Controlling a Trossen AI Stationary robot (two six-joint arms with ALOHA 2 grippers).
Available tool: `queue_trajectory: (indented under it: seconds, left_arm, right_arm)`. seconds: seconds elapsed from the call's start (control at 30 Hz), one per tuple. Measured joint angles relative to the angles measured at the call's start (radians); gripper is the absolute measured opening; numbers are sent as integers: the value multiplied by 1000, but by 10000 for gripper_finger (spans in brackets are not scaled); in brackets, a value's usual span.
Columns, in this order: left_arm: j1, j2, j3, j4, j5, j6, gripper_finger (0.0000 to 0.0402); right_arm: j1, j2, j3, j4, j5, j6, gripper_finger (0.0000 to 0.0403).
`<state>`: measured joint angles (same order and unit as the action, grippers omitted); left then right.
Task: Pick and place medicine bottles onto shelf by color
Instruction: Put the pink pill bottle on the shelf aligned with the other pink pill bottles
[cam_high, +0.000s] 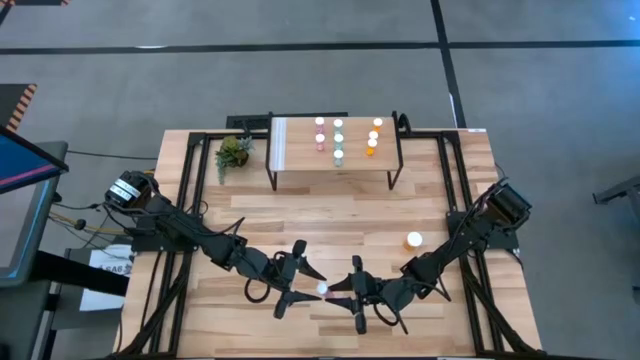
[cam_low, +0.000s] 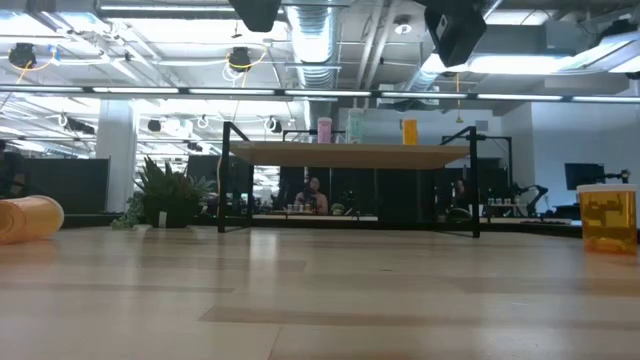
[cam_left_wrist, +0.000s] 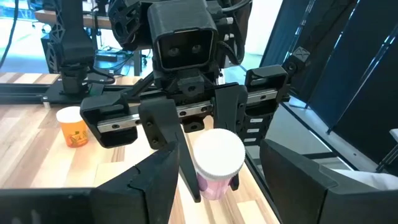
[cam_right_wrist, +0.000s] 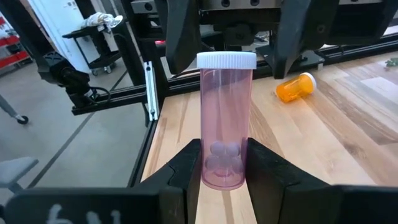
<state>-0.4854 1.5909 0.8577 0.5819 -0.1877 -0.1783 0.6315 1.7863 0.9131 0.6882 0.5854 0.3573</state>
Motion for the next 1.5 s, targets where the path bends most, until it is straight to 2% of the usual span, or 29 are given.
queue_trajectory:
  seconds: [1.0, 1.5]
  left_arm:
    - [0, 0, 0, -4, -38, -10, 209]
    - [0, 0, -1, -10, -44, -14, 123]
  right_arm:
    - [-19, 0, 0, 1, 24, 19, 127]
    - [-18, 0, 0, 2, 23, 18, 127]
